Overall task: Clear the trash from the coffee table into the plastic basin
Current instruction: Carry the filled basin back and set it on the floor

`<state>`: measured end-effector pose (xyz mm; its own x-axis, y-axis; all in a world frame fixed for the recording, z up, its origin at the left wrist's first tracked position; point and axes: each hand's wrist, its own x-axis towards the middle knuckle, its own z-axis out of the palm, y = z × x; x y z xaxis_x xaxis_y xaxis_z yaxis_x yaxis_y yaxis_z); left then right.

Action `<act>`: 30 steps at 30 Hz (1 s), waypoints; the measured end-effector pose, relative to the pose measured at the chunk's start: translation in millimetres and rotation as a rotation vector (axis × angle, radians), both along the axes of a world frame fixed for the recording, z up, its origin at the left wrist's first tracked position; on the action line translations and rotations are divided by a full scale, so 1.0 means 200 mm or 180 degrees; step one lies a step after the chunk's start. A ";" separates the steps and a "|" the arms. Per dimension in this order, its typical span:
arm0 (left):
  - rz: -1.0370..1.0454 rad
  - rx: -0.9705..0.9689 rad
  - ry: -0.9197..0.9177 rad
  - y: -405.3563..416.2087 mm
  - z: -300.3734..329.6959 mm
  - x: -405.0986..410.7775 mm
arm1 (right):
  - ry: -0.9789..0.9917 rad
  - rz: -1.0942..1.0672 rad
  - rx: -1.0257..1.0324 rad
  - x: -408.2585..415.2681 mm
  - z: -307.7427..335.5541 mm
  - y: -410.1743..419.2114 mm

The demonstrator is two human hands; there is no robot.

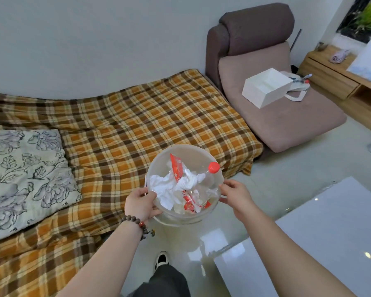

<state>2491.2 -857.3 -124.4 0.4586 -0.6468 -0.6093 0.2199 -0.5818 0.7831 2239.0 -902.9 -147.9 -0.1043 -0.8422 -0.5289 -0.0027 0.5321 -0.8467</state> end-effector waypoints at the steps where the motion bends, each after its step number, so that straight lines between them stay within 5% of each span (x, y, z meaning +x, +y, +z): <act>1: -0.0037 0.0029 0.0003 -0.07 -0.01 0.06 | -0.0012 -0.0067 0.0045 0.07 -0.01 -0.05; 14: -0.1109 0.0139 0.0089 -0.80 0.07 0.06 | -0.0092 -0.1285 -0.0023 0.08 0.03 -0.35; 30: -0.2163 0.0132 0.0078 -1.69 -0.09 -1.13 | -0.0056 -0.2377 -0.0033 -0.93 -0.11 -0.83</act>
